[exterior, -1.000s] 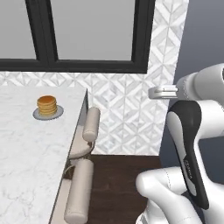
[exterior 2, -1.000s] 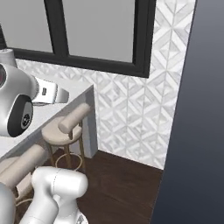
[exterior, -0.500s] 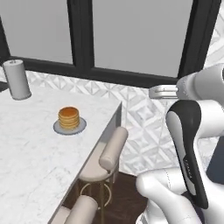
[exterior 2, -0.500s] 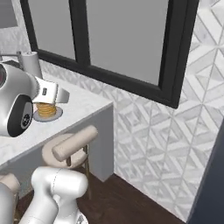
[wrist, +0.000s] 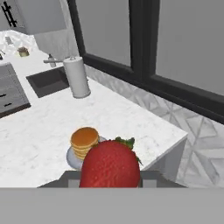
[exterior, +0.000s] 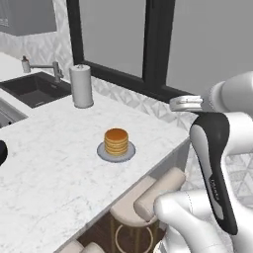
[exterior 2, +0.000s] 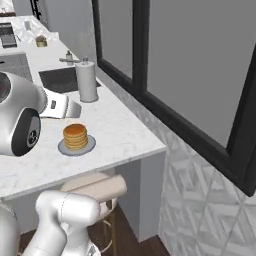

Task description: Take the strawberry from the fridge and place it on top of the pancake, located on the dining counter.

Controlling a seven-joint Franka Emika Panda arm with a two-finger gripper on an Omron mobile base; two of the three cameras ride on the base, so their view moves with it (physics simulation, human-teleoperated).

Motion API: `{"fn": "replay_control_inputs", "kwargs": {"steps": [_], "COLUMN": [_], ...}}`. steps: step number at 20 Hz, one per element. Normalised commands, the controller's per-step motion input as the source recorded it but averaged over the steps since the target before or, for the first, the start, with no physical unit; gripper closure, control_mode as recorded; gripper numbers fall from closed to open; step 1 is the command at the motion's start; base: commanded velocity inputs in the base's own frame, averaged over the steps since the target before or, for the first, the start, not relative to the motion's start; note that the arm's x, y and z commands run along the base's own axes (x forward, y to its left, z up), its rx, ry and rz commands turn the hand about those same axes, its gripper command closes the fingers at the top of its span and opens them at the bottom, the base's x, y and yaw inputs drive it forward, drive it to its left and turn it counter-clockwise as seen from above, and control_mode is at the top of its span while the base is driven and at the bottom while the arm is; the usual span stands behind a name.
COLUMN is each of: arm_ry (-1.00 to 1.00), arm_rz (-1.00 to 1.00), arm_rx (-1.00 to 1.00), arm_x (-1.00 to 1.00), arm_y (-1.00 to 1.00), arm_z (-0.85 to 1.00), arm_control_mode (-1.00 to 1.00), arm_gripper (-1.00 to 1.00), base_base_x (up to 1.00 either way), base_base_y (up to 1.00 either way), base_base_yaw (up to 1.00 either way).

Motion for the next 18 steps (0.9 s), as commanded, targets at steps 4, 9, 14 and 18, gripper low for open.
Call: {"fn": "replay_control_inputs", "kwargs": {"steps": [4,9,14,18], "arm_ry": [0.0,0.0,0.69,0.86], "arm_rz": [0.0,0.0,0.07,0.06], "arm_rx": [0.0,0.0,-0.03,-0.11], "arm_x": [0.0,0.0,0.8,1.0], "arm_y": [0.0,0.0,0.02,0.01], "arm_z": [0.0,0.0,-0.27,-0.43], "arm_control_mode": [1.0,1.0,-1.0,-1.0], "arm_gripper": [1.0,1.0,1.0,1.0], "base_base_x": [0.73,1.0,0.2,0.0], "base_base_y": [0.0,-0.02,0.0,0.0], "base_base_yaw": [0.63,0.36,0.04,0.0]}}
